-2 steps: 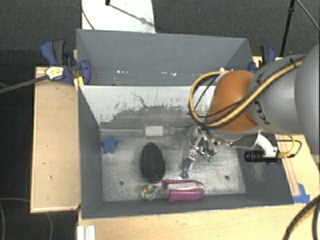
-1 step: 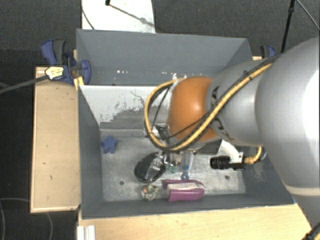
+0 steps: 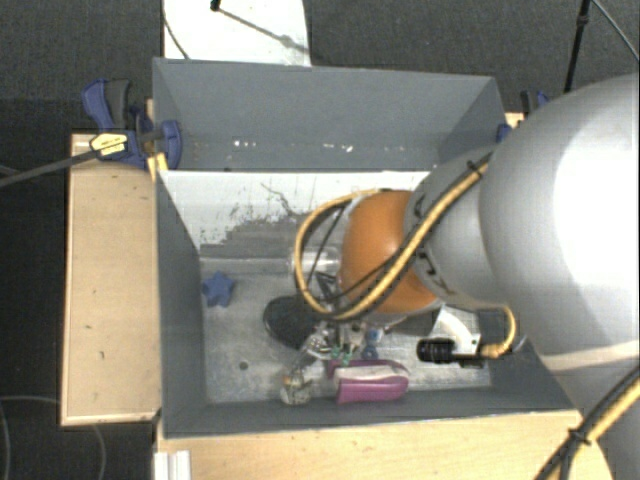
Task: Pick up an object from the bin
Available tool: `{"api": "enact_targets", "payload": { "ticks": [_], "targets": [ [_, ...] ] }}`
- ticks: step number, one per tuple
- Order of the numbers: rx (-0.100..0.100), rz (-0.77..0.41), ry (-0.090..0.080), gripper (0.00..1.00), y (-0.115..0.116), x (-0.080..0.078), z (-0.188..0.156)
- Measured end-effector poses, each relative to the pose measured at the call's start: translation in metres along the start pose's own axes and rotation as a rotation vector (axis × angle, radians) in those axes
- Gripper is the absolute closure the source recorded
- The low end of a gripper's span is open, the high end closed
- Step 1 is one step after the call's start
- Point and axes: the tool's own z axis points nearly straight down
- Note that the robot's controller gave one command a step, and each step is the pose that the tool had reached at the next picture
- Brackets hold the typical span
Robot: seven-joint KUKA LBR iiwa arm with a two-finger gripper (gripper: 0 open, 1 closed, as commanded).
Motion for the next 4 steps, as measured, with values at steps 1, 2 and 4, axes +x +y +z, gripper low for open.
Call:
{"api": "enact_targets", "payload": {
  "ticks": [1,2,4],
  "targets": [
    [0.001,0.002,0.0,1.0,0.0,0.0,-0.002],
    [0.002,0.002,0.002,0.0,0.0,0.001,-0.001],
    [0.01,0.174,0.011,1.0,0.018,-0.021,-0.143]
  ]
}}
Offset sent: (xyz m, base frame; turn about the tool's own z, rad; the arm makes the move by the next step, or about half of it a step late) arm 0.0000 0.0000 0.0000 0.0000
